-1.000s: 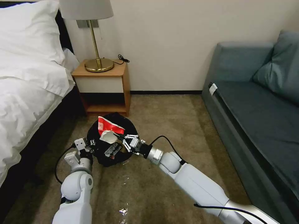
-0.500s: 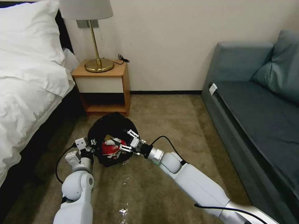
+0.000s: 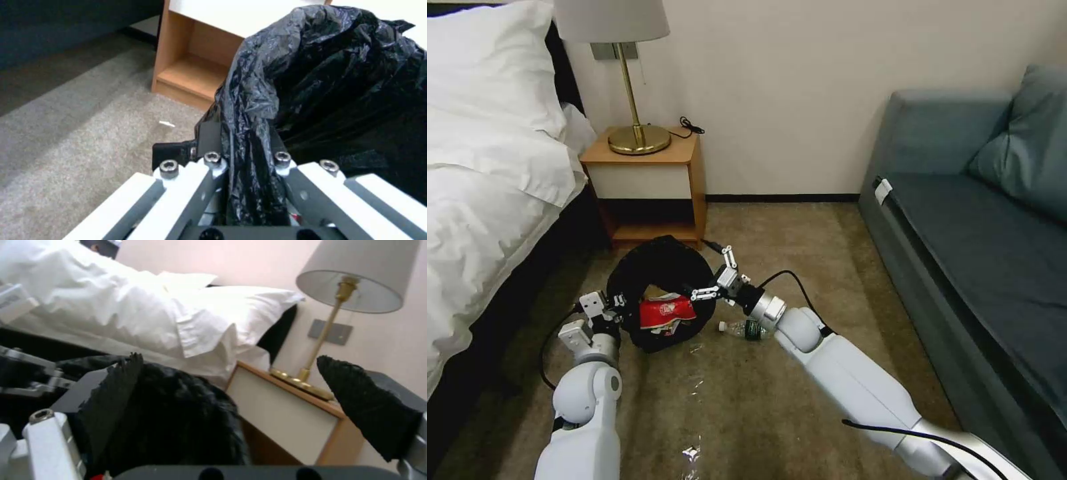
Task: Pick up the trash bin, then pick up the garbage on the floor and place it into the trash bin.
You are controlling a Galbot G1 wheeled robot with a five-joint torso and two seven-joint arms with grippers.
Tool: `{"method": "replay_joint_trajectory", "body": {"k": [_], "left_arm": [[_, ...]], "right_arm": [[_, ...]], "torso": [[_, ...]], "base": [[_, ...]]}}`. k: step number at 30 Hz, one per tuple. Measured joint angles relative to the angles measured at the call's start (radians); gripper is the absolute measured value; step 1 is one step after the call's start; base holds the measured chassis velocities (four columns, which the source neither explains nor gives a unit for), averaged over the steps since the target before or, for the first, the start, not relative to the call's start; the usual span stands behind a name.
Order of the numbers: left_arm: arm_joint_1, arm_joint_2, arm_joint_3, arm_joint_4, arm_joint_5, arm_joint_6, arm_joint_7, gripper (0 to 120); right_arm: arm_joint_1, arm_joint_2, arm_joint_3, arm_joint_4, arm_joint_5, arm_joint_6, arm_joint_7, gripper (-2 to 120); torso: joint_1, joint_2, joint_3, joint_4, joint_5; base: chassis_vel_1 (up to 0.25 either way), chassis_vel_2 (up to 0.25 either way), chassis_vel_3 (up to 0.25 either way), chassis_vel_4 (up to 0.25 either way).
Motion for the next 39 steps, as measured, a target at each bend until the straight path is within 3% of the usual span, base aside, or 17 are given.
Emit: {"method": "replay_joint_trajectory", "body": {"k": [8, 18, 20, 29, 39], "left_arm": [[-0.014, 0.010, -0.001, 0.009, -0.017, -0.002, -0.003, 4], [-0.005, 0.015, -0.014, 0.011, -0.033, -0.012, -0.005, 4], [-0.004, 0.021, -0.018, 0.012, -0.044, -0.019, -0.009, 4], [-0.008, 0.025, -0.025, 0.030, -0.040, -0.020, -0.014, 4], [-0.013, 0.026, -0.021, 0.040, -0.028, -0.006, -0.016, 4]], "right_arm": [[-0.005, -0.011, 0.056, 0.000, 0.007, -0.026, 0.024, 100], [0.045, -0.013, 0.119, -0.164, 0.008, -0.059, 0.004, 100], [0.082, -0.015, 0.129, -0.281, 0.004, -0.069, -0.086, 100], [0.195, -0.009, 0.050, -0.479, -0.009, -0.096, -0.283, 100], [0.332, -0.029, -0.135, -0.566, 0.009, -0.166, -0.422, 100]], "torso": [[0.000, 0.000, 0.000, 0.0000, 0.0000], [0.000, 0.000, 0.000, 0.0000, 0.0000], [0.000, 0.000, 0.000, -0.0001, 0.0002], [0.000, 0.000, 0.000, 0.0000, 0.0000], [0.000, 0.000, 0.000, 0.0001, 0.0000]], "base": [[0.000, 0.000, 0.000, 0.000], [0.000, 0.000, 0.000, 0.000], [0.000, 0.000, 0.000, 0.000], [0.000, 0.000, 0.000, 0.000], [0.000, 0.000, 0.000, 0.000]]}}
